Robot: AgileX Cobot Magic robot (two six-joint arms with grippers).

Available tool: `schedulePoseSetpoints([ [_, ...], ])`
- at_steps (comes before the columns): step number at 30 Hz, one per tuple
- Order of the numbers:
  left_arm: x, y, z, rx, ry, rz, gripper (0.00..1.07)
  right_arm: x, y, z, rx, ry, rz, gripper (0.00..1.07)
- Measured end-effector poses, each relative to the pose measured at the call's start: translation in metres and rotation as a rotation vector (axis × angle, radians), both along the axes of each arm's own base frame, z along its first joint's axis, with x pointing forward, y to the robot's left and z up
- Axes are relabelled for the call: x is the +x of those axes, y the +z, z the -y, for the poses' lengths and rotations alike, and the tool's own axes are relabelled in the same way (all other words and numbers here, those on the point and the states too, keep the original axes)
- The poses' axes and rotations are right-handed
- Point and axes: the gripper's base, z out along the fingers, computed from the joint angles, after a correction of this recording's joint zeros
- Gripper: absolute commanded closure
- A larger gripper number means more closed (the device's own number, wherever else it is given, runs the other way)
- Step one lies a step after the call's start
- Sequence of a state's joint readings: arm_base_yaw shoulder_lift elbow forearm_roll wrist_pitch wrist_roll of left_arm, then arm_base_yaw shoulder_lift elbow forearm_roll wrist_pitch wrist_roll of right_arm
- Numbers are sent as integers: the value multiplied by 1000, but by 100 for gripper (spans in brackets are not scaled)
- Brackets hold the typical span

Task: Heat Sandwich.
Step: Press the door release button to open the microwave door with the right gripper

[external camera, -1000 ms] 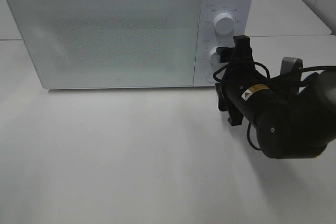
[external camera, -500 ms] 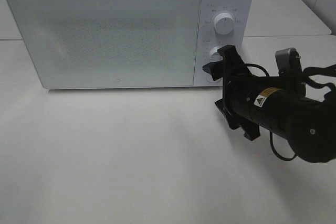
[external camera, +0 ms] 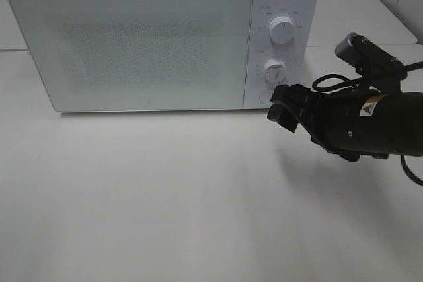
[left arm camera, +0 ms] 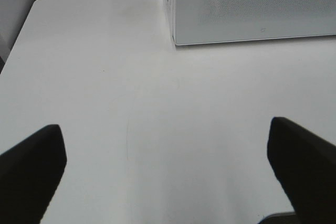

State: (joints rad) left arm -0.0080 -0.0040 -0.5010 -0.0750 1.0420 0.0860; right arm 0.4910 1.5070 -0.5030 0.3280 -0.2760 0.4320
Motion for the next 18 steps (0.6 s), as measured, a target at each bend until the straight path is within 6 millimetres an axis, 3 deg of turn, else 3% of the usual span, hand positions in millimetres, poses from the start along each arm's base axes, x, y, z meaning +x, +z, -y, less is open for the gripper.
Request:
schedulePoseSetpoints([
  [11, 0, 0, 0, 0, 0, 0, 3, 0, 28, 1, -262, 389, -112, 31],
  [18, 0, 0, 0, 0, 0, 0, 3, -16, 46, 1, -362, 648, -233, 31],
])
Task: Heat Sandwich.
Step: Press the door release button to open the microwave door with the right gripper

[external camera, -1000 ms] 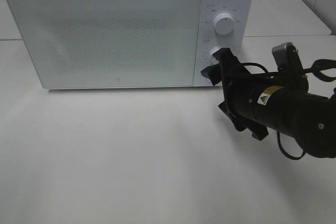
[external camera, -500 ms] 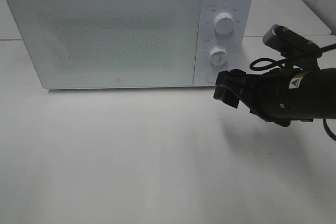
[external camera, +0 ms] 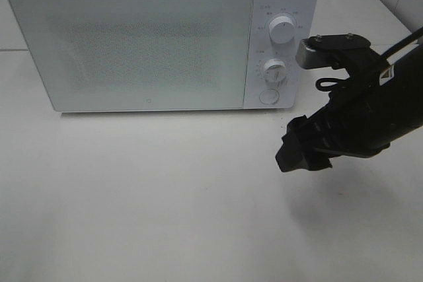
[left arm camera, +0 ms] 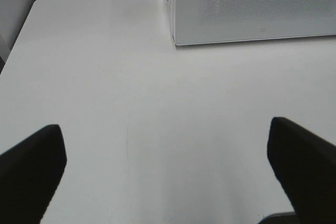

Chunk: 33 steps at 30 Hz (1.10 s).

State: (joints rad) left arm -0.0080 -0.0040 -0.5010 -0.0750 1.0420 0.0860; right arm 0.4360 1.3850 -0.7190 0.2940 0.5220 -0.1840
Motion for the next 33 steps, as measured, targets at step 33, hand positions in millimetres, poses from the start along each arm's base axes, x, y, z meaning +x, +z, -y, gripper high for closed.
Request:
schedulePoseSetpoints([
  [33, 0, 0, 0, 0, 0, 0, 3, -159, 107, 99, -20, -171, 437, 31],
])
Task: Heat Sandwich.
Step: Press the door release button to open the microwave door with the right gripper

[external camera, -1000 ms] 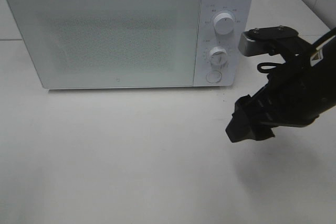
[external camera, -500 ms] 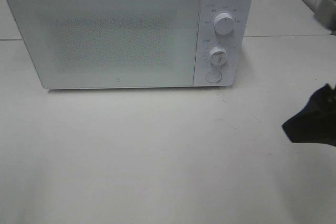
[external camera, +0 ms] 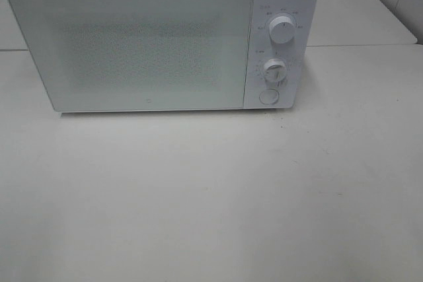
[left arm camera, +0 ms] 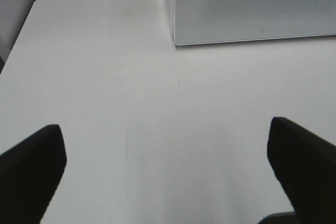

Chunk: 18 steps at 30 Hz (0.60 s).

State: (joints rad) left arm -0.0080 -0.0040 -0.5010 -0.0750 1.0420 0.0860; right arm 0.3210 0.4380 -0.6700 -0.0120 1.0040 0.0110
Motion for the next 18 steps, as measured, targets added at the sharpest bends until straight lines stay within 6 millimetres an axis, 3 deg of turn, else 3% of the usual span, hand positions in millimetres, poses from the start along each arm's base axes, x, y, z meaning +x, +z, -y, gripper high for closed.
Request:
schedulePoseSetpoints([
  [11, 0, 0, 0, 0, 0, 0, 3, -40, -30, 16, 31, -206, 145, 31],
  [18, 0, 0, 0, 0, 0, 0, 3, -56, -34, 18, 42, -275, 233, 31],
])
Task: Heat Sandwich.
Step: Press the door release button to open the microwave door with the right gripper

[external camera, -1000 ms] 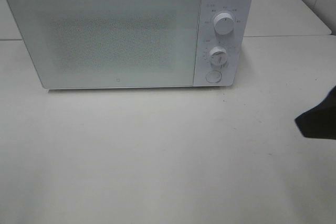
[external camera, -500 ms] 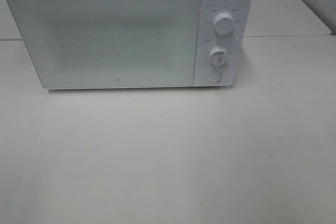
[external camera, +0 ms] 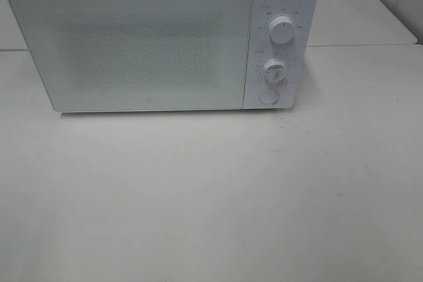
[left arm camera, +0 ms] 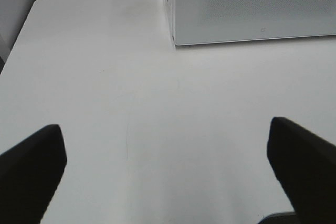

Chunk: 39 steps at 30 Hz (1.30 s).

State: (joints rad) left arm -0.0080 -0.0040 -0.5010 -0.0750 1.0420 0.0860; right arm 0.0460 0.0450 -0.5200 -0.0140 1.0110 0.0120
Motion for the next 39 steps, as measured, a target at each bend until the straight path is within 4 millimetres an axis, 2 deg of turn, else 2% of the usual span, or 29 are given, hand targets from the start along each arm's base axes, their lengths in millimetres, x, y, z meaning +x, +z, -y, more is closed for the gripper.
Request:
schedulePoseSetpoints([
  [4, 0, 0, 0, 0, 0, 0, 3, -7, -5, 0, 1, -25, 12, 31],
  [27, 0, 0, 0, 0, 0, 0, 3, -7, -7, 0, 1, -27, 1, 31],
  [31, 0, 0, 0, 0, 0, 0, 3, -8, 1, 0, 2, -26, 49, 31],
  [36, 0, 0, 0, 0, 0, 0, 3, 6, 12, 0, 3, -25, 94, 31],
  [39, 0, 0, 0, 0, 0, 0, 3, 23, 19, -1, 3, -24, 114, 31],
])
